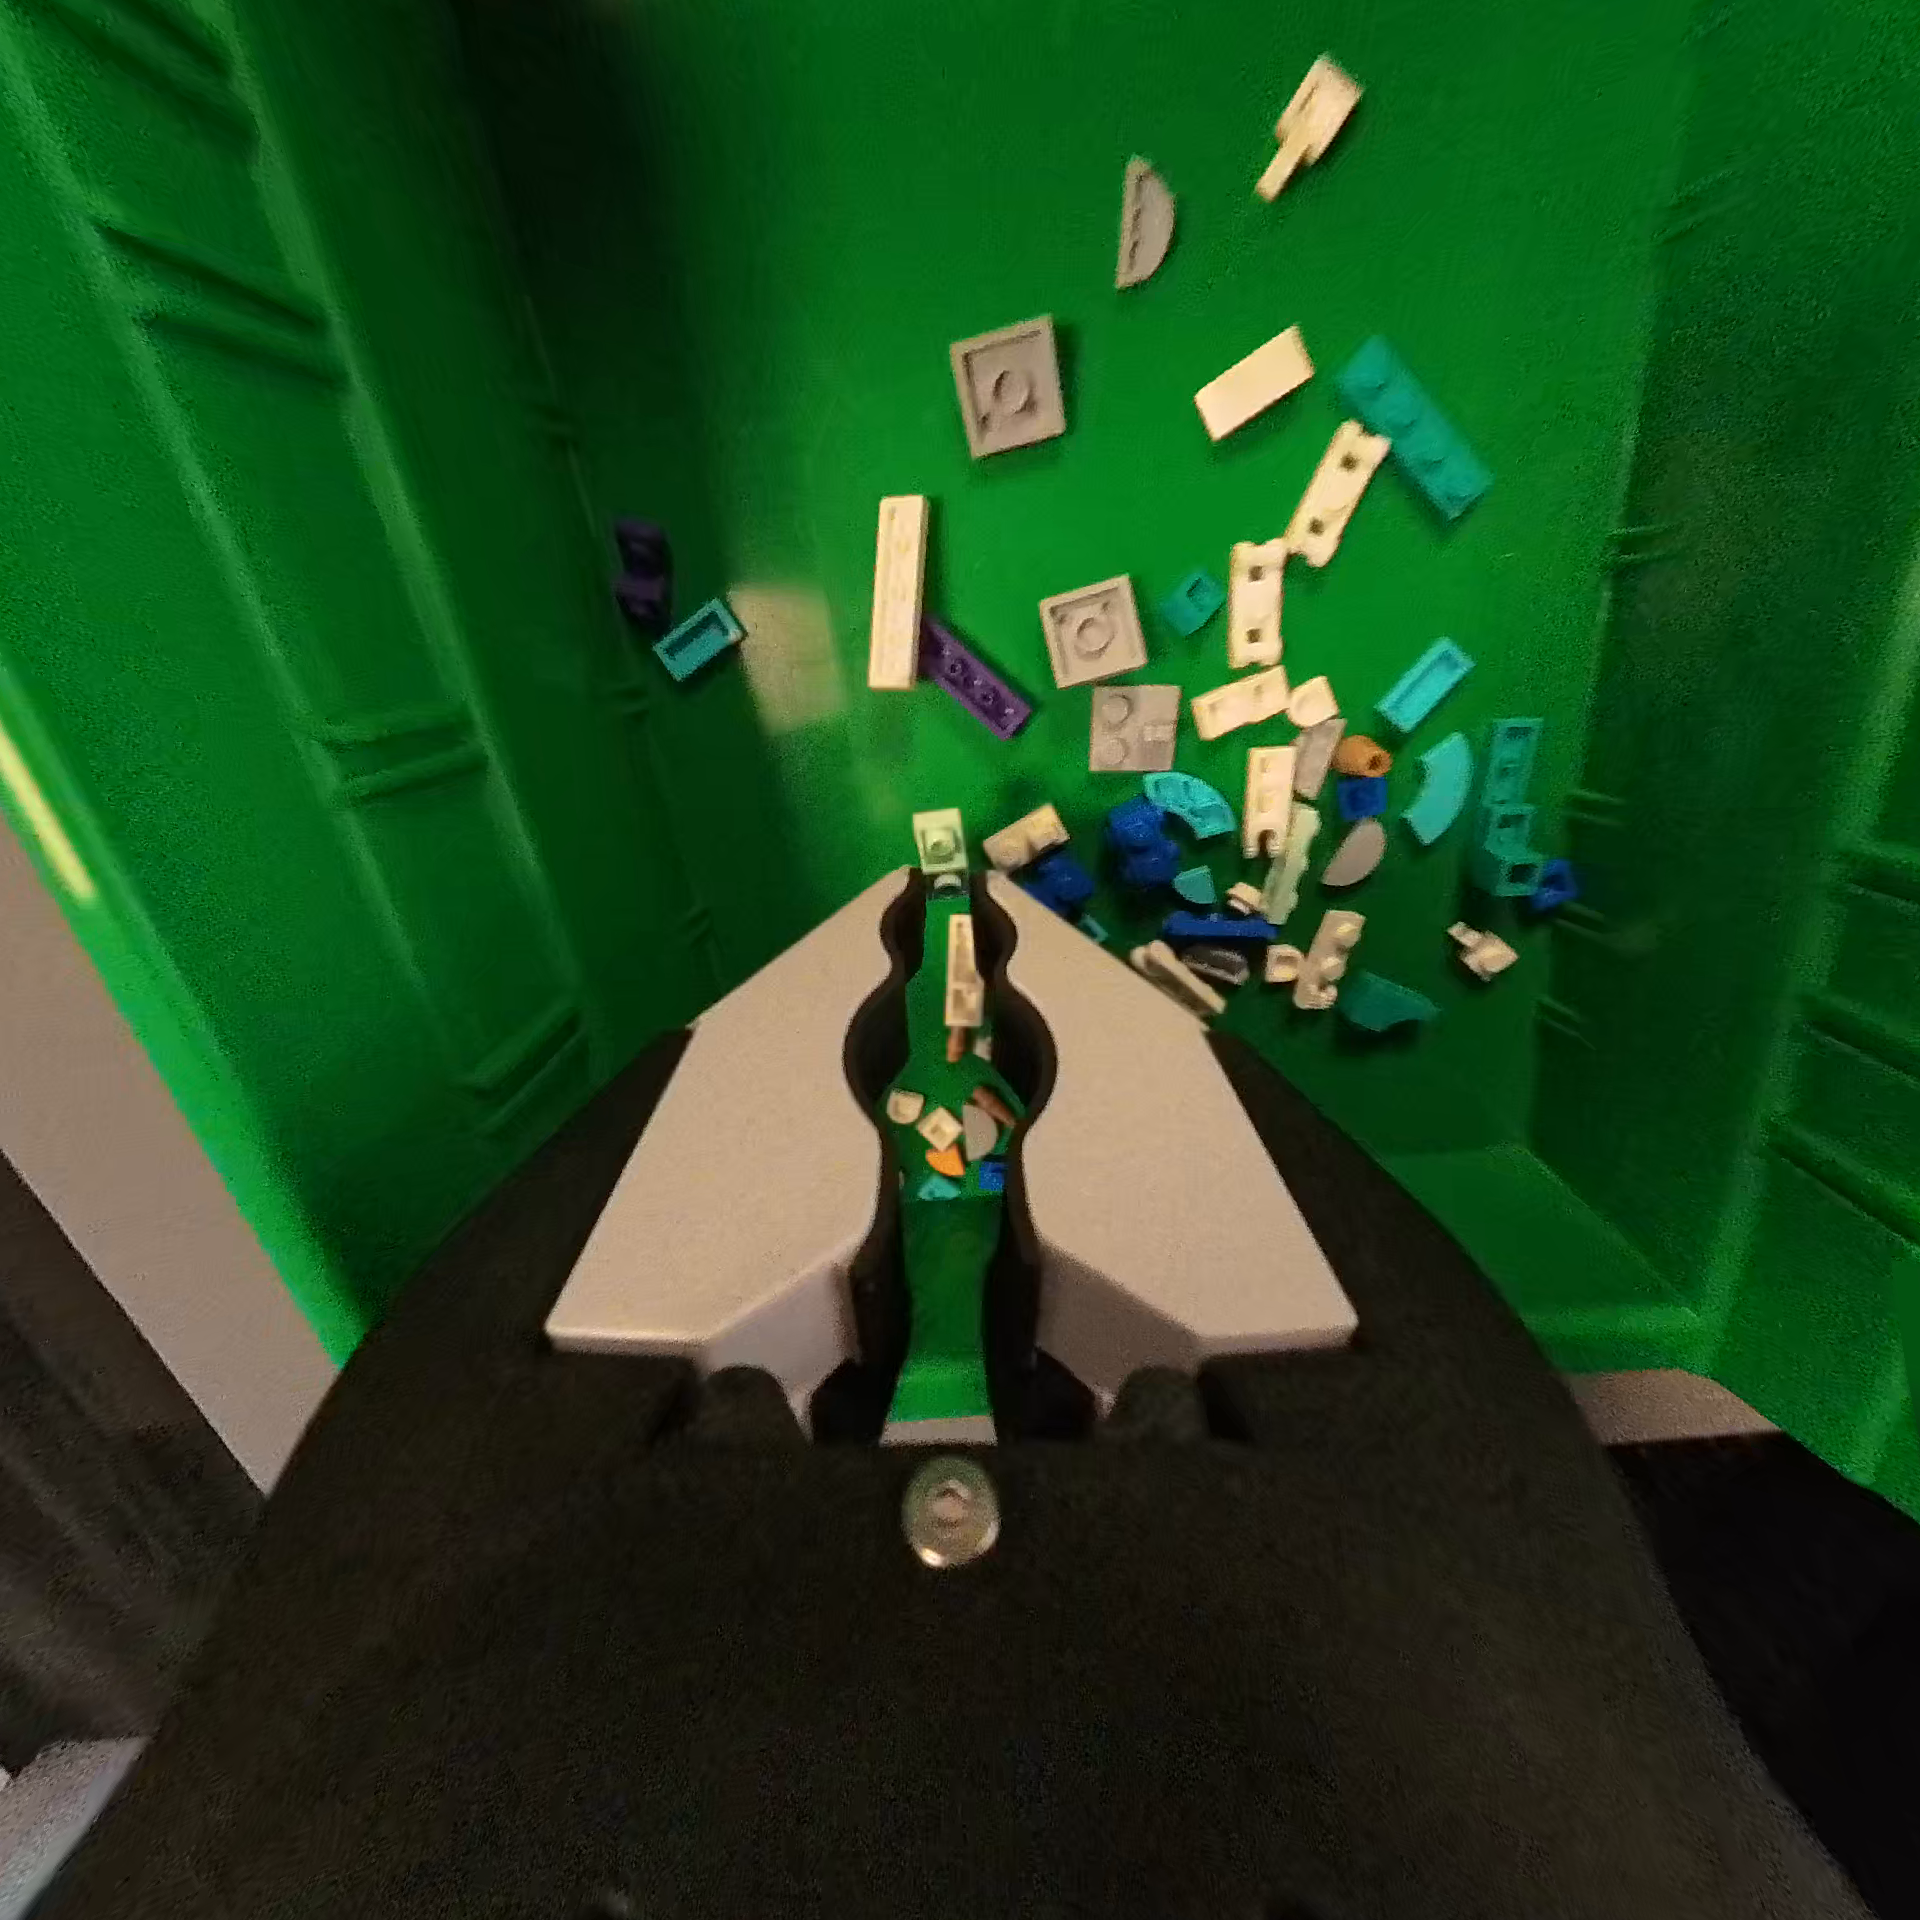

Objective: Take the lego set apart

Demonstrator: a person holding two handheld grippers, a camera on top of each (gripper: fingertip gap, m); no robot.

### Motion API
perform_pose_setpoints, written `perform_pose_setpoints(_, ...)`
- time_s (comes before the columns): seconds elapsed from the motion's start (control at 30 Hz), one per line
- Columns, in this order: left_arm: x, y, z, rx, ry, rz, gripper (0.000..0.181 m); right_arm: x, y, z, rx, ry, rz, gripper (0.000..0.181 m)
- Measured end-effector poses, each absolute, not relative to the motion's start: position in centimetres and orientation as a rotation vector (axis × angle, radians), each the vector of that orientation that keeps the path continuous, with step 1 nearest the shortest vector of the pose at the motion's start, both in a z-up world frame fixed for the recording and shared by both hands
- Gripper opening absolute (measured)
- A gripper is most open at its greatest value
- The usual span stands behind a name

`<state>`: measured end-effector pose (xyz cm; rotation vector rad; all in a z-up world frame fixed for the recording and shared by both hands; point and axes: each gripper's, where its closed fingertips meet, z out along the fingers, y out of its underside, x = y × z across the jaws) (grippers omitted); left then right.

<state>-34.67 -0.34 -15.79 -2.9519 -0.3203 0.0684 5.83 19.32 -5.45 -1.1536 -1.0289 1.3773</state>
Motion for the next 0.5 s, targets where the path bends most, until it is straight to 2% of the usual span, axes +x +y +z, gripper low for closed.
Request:
perform_pose_setpoints(0.07,-35.3,-0.7,-16.5,-2.966,-0.356,0.099,0.012,5.8,19.3,-5.5,-1.158,-1.027,1.390,0.010)
perform_pose_setpoints(0.13,-35.7,-0.6,-16.8,-2.957,-0.404,0.103,0.032,5.8,19.3,-5.5,-1.162,-1.027,1.400,0.010)
perform_pose_setpoints(0.2,-35.7,-0.4,-16.8,-2.937,-0.433,0.079,0.042,5.8,19.3,-5.5,-1.163,-1.027,1.401,0.010)
perform_pose_setpoints(0.33,-35.4,0.1,-15.0,-2.869,-0.450,0.104,0.042,5.8,19.1,-5.6,-1.164,-1.047,1.389,0.010)
perform_pose_setpoints(0.5,-27.0,3.8,-6.1,-2.429,-0.144,0.014,0.042,4.9,16.0,-9.1,-1.221,-1.447,1.267,0.021)
